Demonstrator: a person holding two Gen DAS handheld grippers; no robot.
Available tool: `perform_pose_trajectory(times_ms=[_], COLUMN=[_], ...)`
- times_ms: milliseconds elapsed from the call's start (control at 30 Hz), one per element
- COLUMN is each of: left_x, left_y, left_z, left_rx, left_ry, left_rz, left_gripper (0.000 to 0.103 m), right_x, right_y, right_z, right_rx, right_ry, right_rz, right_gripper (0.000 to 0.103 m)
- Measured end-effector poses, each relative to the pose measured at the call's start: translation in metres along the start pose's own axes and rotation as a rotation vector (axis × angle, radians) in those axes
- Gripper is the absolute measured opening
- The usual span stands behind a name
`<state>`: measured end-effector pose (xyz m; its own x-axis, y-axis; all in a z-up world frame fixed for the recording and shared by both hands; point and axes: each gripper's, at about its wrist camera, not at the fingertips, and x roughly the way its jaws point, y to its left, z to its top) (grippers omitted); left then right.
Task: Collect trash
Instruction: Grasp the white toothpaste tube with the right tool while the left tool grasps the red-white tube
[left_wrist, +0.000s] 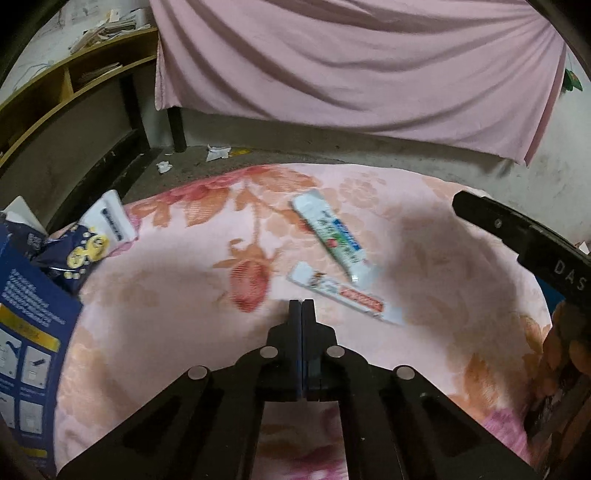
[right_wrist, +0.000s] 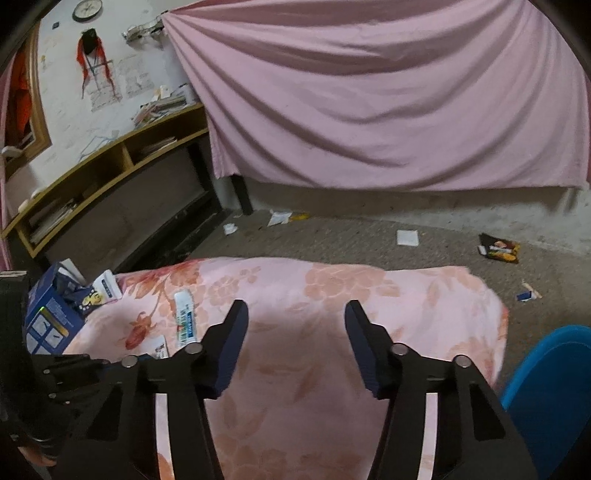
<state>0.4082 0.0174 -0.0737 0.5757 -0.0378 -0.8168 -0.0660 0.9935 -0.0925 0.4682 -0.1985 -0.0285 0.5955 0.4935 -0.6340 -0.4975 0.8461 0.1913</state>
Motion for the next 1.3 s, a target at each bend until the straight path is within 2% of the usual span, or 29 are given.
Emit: perform_pose_trajectory(times_ms=[300,633,833,1000,1067,1100,1300], left_x=[-0.008,-0.023,-0.027,-0.024,-0.025,-0.024,-0.023], left_y=[0.025,0.045,0.045,0.047,0.045,0.044,0.034], left_z=[0.004,0.008,0.01,0.011,0.012,0.012,0.012], left_rx=[-0.066,-0.144,-0.16,-0.162,-0.159,-0.158,-0.145], left_ry=[-0.003,-0.021,-0.02,-0.019,-0.016,-0.014,0.003], left_rz=[-0.085,-0.08,-0.086,-0.083,-0.083,-0.085,-0.111], left_gripper=[0.0,0.0,0.0,0.0,0.0,0.0,0.001], right_x=[0.029,0.056,0.062,0.065,0.065,0.065,0.061], right_y=[0.032,0.066,0.079,0.09,0.092,0.092,0.076], right_z=[-0.001,-0.008,-0.011,-0.017,-0.018,-0.018,-0.014], right_rx=[-0.088,-0.208,-0.254,-0.324,-0.337,-0.337,-0.262], right_ry=[0.11,0.215,0.236,0.25,0.248,0.249,0.243], right_rz=[0.072,0.109,0.122,0.092,0.091,0.092,0.087], right_gripper=[0.04,0.04,0.04,0.04,0.03,0.019,0.018])
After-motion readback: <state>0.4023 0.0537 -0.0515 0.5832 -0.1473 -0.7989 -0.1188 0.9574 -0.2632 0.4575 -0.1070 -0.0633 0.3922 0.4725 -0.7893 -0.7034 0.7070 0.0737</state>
